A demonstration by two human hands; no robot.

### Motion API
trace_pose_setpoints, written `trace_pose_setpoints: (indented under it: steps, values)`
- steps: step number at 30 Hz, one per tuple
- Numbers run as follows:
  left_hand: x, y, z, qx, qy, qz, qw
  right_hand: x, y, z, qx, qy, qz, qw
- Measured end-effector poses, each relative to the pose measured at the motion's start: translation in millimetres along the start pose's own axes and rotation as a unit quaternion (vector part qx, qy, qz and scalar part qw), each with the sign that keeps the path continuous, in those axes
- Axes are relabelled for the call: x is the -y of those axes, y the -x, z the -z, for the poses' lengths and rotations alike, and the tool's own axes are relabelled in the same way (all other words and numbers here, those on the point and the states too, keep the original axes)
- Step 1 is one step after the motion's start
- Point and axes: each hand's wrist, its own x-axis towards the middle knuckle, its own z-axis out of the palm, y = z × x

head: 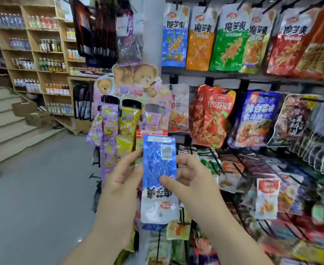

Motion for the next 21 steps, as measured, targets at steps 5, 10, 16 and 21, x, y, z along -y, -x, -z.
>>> trace_pose_setpoints:
  steps: [5, 10, 16, 21]
  values:
    - [30, 14, 22, 0.013, -0.048, 0.019, 0.999, -32, 18, -4, 0.022, -0.054, -0.092, 0.994]
    - [52, 16, 42, -0.042, -0.057, 0.076, 0.995, -41, 22, -4, 0.005, -0.065, -0.111, 0.992]
    - [60, 24, 59, -0.075, -0.051, 0.139, 0.986, -41, 25, -5, -0.009, 0.015, 0.065, 0.998]
    - [48, 33, 63, -0.036, 0.009, 0.168, 0.985, -58, 24, -22, -0.006, 0.147, 0.194, 0.97]
